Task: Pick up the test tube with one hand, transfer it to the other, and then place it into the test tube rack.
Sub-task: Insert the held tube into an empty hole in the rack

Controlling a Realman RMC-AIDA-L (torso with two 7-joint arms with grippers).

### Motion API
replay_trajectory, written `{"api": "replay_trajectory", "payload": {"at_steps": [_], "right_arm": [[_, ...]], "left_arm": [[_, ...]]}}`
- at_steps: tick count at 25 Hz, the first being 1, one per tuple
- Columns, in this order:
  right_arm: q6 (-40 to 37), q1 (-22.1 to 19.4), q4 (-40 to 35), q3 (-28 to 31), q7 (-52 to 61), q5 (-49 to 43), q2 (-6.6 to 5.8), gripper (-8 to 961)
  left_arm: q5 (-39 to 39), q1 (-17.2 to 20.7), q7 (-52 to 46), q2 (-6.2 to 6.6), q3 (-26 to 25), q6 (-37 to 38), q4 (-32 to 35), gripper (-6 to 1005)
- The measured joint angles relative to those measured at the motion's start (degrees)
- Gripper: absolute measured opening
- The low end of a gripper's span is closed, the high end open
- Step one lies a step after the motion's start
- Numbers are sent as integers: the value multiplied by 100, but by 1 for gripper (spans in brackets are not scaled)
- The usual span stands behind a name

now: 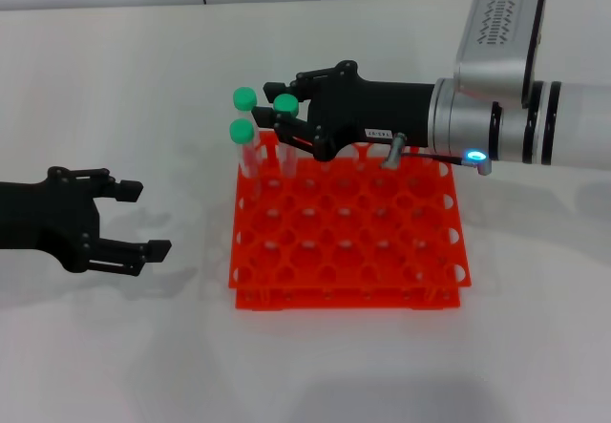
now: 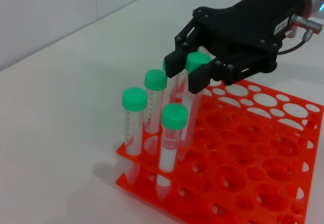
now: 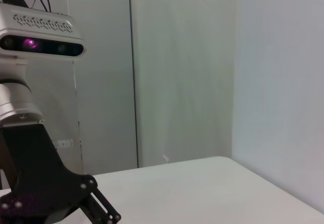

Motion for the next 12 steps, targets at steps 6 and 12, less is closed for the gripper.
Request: {"api": "replay_trajectory", "payload": {"at_steps": [6,12], "right_arm": [[10,12,40,-50,-2,8,0,277],[17,30,76,-80,-2,15,0,278]], "left_arm": [[0,-1,3,-5,1,2,0,885],[0,-1,3,-4,1,-1,0,885]]}}
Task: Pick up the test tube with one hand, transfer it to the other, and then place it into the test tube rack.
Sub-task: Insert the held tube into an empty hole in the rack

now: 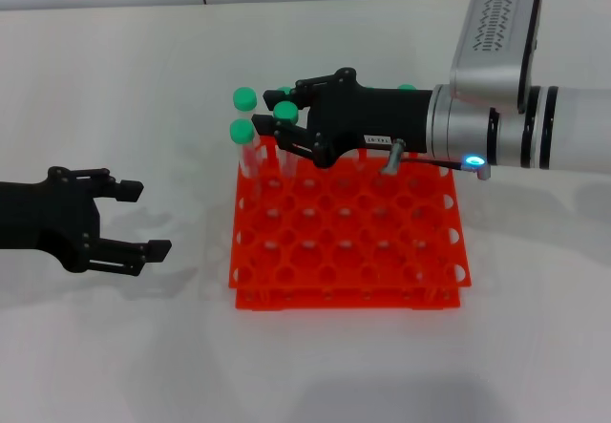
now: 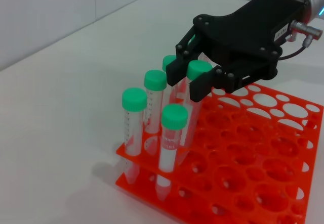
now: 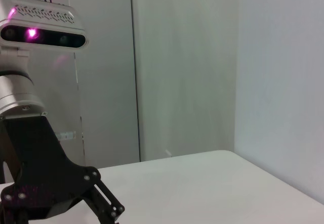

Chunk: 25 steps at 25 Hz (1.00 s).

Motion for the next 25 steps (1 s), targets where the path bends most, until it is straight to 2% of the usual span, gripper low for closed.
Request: {"api": "replay_trajectory", "payload": {"at_steps": [25], "right_arm": [[141,33,44,-146,45,7,0,285]], "left_arm": [[14,0,0,-2,-1,-13,-18,884]]}}
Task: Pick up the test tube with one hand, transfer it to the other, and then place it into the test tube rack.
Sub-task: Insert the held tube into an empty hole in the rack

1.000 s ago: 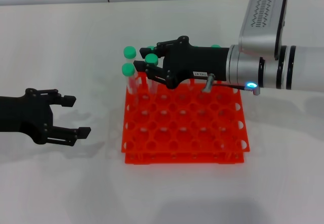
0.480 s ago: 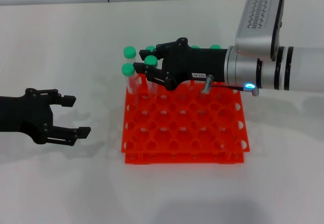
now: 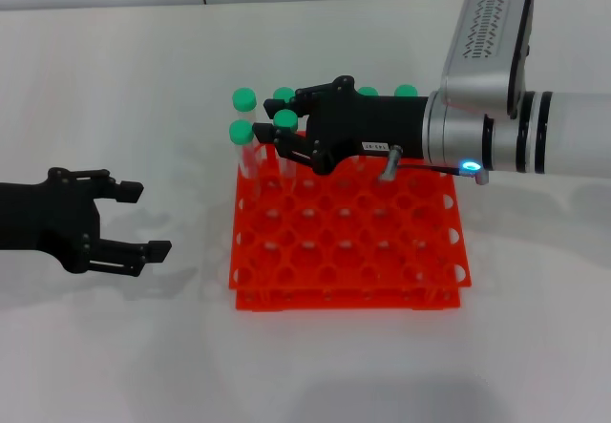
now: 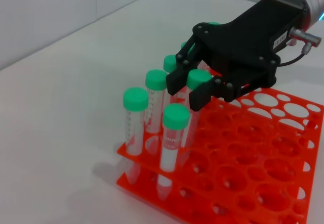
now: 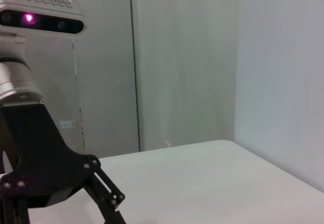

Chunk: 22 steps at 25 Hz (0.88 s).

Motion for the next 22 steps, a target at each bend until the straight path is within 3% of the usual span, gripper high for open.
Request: {"api": "replay_trajectory", "payload": {"at_steps": [10,17,22], "right_arm": [[-43,0,-33,15,0,7,0,288],[-91,-29,-151,30,0,9,-5,426],[-254,-374,-587,145,-3,9,-58,546]], "left_arm": [[33,0,0,-15,0,1,0,884],[38,1,0,-14,-16,1,0,884],[21,33,46,8,-52,1,0,884]]}}
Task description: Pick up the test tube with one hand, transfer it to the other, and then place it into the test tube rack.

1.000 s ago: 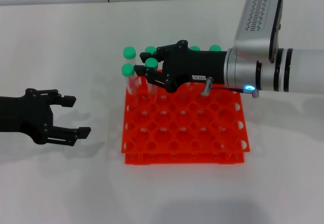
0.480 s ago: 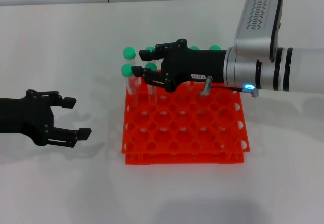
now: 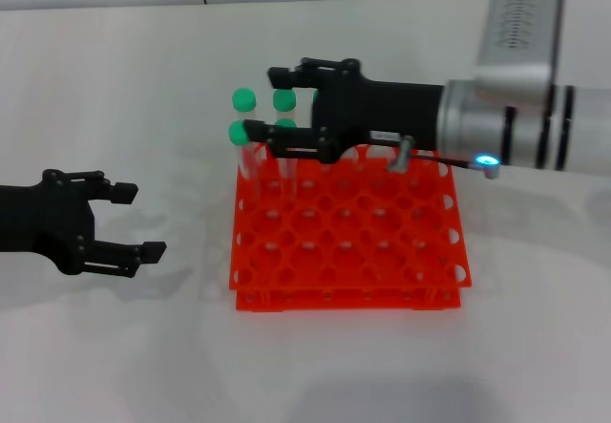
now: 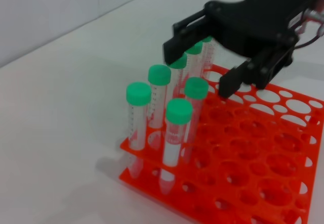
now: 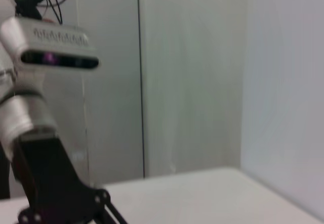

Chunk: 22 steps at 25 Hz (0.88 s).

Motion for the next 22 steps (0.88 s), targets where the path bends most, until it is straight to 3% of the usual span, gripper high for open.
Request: {"api": "replay_trajectory", "payload": {"at_steps": [4,7,10,12,15,22], "right_arm": [[-411,-492,-326,420,12,-36,-32,708],[-711,-746,-411,739,191,-80,-115,704],[-1106,-925,-476,1086,645,-389,-297,700],[-1457,-981,-545,1432,1172,-938,-431,697],[-1932,-995,-629,1993,1732,-1826,-520,697],[-2820,-1075,-966,2926,1974,-3376,-444,697]], "left_arm": [[-42,0,109,-8,-150,14,0,884],[-244,28,217,10,-275,41,6,884],[-426,49,256,41,-311,60,11,884],[-452,53,257,45,-313,94,22,884],[-463,55,256,47,-321,141,41,884],[-475,55,222,45,-326,290,44,884]]}}
